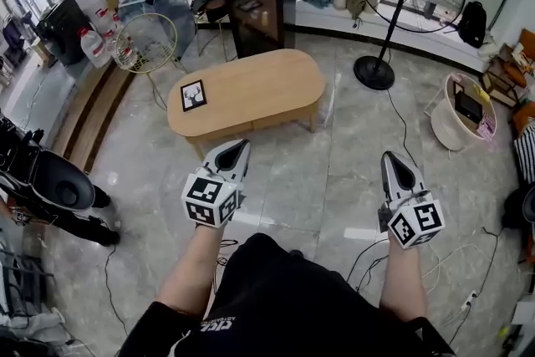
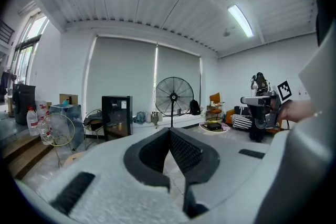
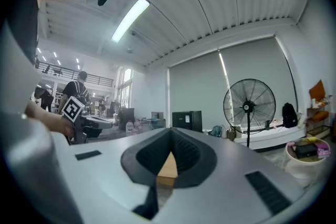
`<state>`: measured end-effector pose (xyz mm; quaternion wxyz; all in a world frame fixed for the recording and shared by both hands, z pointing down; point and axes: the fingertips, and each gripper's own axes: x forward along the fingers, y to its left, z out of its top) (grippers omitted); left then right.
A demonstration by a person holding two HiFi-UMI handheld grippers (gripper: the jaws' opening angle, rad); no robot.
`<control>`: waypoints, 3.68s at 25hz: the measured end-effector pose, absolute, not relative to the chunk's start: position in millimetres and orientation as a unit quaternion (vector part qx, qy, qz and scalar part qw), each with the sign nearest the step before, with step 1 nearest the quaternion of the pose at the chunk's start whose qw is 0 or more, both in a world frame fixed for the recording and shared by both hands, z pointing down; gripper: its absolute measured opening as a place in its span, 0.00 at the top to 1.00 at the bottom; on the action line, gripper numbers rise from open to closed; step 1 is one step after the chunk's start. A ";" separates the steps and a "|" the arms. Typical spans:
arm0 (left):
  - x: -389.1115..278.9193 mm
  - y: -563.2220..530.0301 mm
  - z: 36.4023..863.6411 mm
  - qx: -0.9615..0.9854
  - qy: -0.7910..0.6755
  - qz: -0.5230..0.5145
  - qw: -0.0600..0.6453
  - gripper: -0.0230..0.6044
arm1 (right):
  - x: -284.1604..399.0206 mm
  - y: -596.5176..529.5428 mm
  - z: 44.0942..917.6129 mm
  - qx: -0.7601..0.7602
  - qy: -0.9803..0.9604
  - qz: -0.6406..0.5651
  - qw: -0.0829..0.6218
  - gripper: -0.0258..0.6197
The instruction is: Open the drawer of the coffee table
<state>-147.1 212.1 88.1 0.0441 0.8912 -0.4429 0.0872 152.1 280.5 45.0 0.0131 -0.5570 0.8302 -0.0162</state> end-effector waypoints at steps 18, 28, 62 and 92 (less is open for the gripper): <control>-107.6 12.0 144.6 0.892 -0.436 0.065 0.098 0.95 | 157.7 81.1 66.4 -0.517 0.854 -0.033 -0.038 0.95; -124.8 -105.0 138.8 0.889 -0.444 0.077 0.086 0.95 | 136.6 -51.8 77.7 -0.485 0.872 -0.046 -0.054 0.95; -43.8 -158.6 243.2 0.734 -0.638 0.107 0.205 0.95 | 212.0 -231.6 213.7 -0.190 0.962 -0.133 -0.142 0.90; -162.0 -184.0 633.4 0.697 -0.644 0.135 0.286 0.85 | 112.5 -239.0 573.9 -0.193 0.939 -0.193 -0.211 0.78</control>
